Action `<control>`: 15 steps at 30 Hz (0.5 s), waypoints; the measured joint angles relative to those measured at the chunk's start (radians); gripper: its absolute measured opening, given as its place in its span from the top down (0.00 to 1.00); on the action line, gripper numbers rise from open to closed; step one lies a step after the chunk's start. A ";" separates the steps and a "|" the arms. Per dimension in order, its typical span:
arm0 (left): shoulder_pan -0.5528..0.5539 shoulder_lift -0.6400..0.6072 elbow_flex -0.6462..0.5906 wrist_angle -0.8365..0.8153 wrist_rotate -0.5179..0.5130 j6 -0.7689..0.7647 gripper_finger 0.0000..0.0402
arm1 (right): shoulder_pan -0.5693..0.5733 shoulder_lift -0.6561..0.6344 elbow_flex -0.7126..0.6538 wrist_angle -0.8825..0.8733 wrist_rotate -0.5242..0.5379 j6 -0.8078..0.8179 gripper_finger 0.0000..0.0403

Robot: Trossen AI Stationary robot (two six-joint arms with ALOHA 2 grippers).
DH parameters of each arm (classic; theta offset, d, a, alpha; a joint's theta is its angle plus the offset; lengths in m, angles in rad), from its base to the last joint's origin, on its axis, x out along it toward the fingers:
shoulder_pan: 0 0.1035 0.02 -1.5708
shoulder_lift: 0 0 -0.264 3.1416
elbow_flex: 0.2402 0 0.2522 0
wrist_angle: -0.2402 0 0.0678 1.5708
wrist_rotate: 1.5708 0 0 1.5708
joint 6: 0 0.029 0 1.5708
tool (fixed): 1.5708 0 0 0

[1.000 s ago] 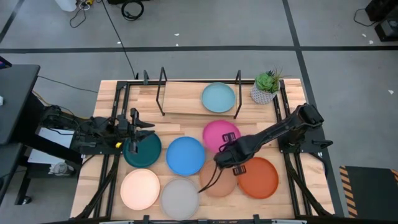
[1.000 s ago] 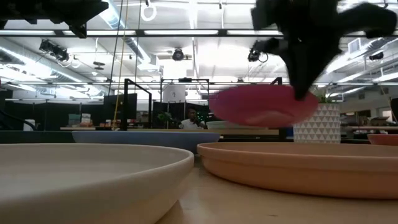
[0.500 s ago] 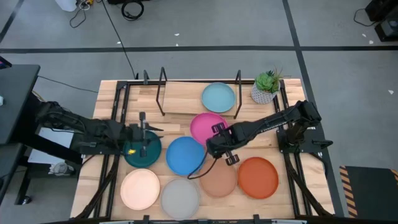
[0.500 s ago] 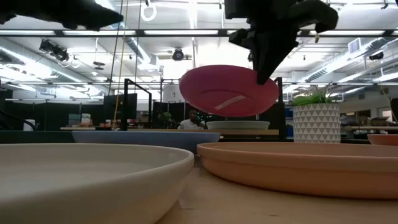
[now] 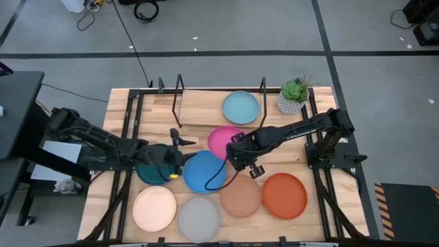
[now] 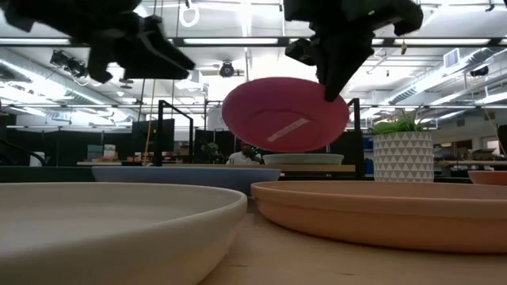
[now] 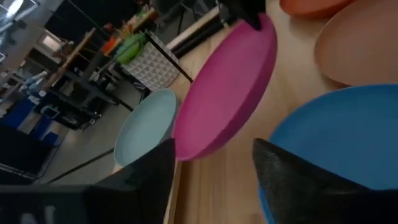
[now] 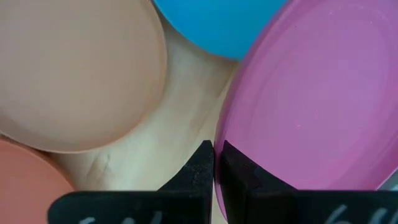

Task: Place and stack plates onto a shelf
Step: Put the pink plate on the shelf

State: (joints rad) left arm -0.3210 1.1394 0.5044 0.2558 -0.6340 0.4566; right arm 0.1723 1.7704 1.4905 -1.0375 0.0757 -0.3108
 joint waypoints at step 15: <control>0.000 0.298 0.247 -0.133 -0.010 0.060 0.41 | 0.008 -0.001 0.052 0.010 -0.039 -0.008 0.95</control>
State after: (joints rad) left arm -0.3211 1.4378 0.7517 0.1231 -0.6439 0.5169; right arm 0.1798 1.7691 1.5423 -1.0280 0.0370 -0.3183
